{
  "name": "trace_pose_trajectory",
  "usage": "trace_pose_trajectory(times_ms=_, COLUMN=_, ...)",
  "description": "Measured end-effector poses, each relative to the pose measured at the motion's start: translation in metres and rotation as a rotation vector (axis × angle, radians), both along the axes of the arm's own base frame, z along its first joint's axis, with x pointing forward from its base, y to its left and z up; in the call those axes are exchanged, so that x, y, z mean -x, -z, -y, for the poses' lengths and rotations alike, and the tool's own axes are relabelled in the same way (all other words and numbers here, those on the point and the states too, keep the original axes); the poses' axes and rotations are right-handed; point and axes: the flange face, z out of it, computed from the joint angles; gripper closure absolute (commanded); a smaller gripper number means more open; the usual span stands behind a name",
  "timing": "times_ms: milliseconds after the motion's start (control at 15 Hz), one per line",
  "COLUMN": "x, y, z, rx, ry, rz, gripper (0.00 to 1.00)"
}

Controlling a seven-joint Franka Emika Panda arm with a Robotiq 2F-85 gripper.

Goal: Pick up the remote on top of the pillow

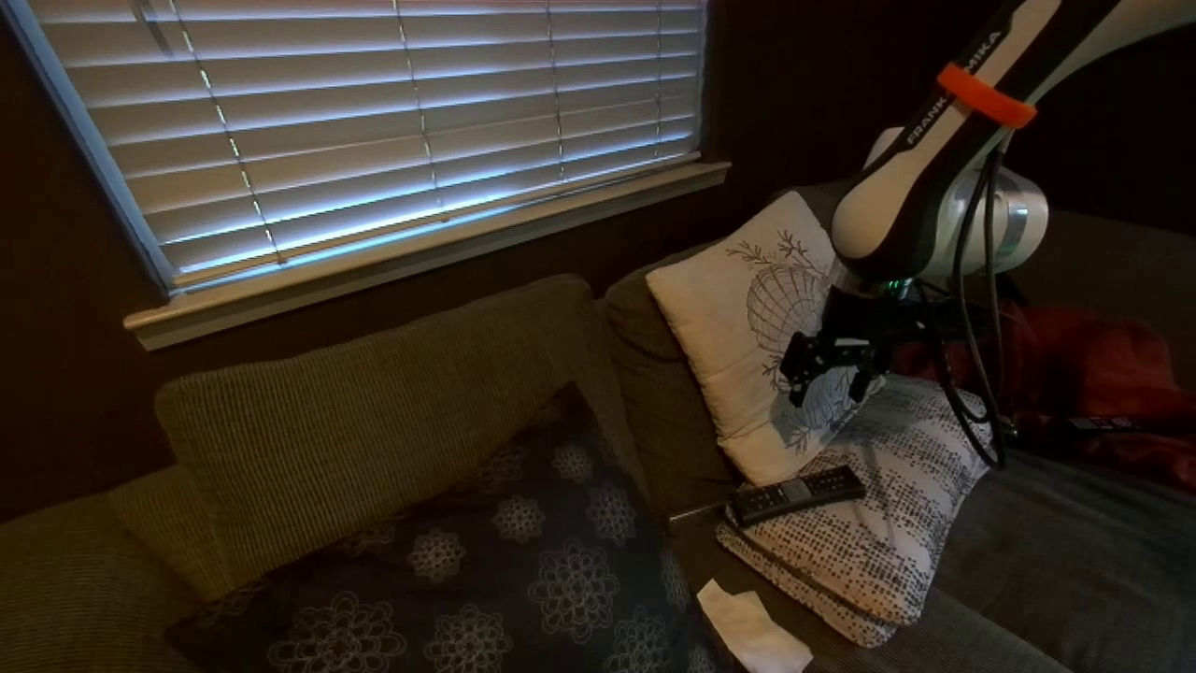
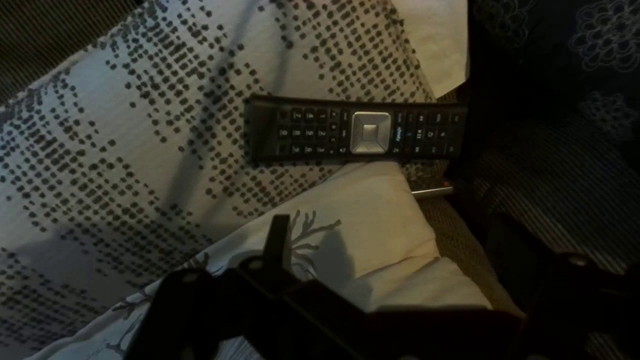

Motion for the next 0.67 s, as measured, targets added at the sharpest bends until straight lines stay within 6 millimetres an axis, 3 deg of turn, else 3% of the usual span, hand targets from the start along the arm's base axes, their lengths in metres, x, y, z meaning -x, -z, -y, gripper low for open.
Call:
trace_pose_trajectory(times_ms=333, x=0.005, y=-0.022, z=-0.016, rx=-0.018, ry=-0.020, rz=0.033, gripper=0.00)
trace_pose_trajectory(times_ms=667, x=0.014, y=-0.034, z=-0.016, rx=-0.004, ry=-0.023, rz=0.029, gripper=0.00)
